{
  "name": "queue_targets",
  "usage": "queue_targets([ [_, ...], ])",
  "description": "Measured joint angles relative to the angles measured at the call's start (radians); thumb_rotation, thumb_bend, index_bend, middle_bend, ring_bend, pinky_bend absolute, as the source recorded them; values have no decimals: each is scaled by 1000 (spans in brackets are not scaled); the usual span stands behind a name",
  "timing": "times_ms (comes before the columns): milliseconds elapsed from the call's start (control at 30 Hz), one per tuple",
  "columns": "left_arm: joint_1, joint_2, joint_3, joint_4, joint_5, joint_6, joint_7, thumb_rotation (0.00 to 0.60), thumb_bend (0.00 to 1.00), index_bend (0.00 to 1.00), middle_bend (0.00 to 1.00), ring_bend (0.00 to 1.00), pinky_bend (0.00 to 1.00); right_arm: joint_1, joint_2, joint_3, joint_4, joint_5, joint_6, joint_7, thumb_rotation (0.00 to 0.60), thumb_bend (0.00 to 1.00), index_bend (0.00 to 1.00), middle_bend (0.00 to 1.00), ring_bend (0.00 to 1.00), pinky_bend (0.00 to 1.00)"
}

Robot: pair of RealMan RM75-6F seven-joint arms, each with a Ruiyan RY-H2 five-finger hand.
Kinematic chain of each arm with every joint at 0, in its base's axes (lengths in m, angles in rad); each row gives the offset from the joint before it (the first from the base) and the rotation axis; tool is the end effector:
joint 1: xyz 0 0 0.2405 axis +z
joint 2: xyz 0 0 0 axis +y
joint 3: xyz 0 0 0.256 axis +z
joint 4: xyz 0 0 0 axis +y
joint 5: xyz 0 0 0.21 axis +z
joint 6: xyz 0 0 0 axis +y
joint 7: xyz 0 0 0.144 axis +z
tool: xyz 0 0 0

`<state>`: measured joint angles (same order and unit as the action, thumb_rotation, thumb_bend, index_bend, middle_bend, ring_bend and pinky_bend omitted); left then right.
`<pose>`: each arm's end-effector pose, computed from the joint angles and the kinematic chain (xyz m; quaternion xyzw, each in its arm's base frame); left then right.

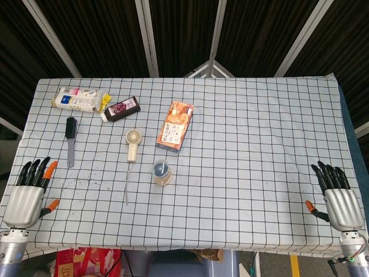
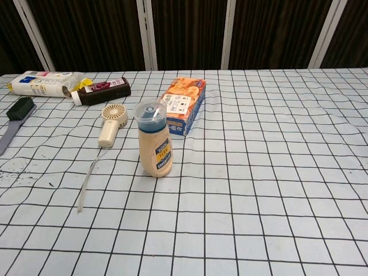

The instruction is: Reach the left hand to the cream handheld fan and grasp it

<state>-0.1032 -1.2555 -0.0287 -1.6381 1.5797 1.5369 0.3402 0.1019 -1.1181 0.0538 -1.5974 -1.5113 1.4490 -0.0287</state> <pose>-0.2766 0.1794 0.1153 -0.6437 -0.2991 -0.3666 0.6014 -0.3110 -0.1873 0.1560 0.6145 -0.3761 0.3745 0.5837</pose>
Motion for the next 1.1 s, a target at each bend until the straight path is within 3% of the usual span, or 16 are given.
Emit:
queue_targets([
  [300, 0, 3, 3, -5, 4, -2, 5, 600, 155, 0, 0, 0, 6, -3, -1, -2, 3, -4, 6, 4, 600, 279, 0, 0, 0, 0],
  [400, -1, 4, 5, -7, 6, -5, 12, 600, 155, 0, 29, 15, 93, -4, -1, -3, 4, -6, 8, 5, 600, 279, 0, 0, 0, 0],
  [467, -6, 3, 2, -8, 6, -10, 21, 600, 170, 0, 130, 102, 223, -4, -1, -2, 4, -6, 8, 2, 600, 279, 0, 0, 0, 0],
  [500, -9, 2, -1, -8, 5, -14, 26, 600, 205, 0, 234, 205, 333, -4, -2, -2, 4, -6, 8, 0, 600, 279, 0, 0, 0, 0],
  [633, -34, -6, -22, -16, -19, -50, 55, 600, 436, 0, 613, 542, 606, -4, -3, -1, 3, -3, 8, -3, 600, 279, 0, 0, 0, 0],
  [833, -102, -34, -77, -50, -134, -171, 107, 600, 624, 0, 776, 667, 671, 0, -2, 0, 3, -1, 1, 0, 600, 279, 0, 0, 0, 0],
  [1100, -262, -122, -180, -67, -426, -375, 295, 600, 671, 0, 801, 678, 680, 3, 1, 1, 2, 3, -6, 7, 600, 279, 0, 0, 0, 0],
])
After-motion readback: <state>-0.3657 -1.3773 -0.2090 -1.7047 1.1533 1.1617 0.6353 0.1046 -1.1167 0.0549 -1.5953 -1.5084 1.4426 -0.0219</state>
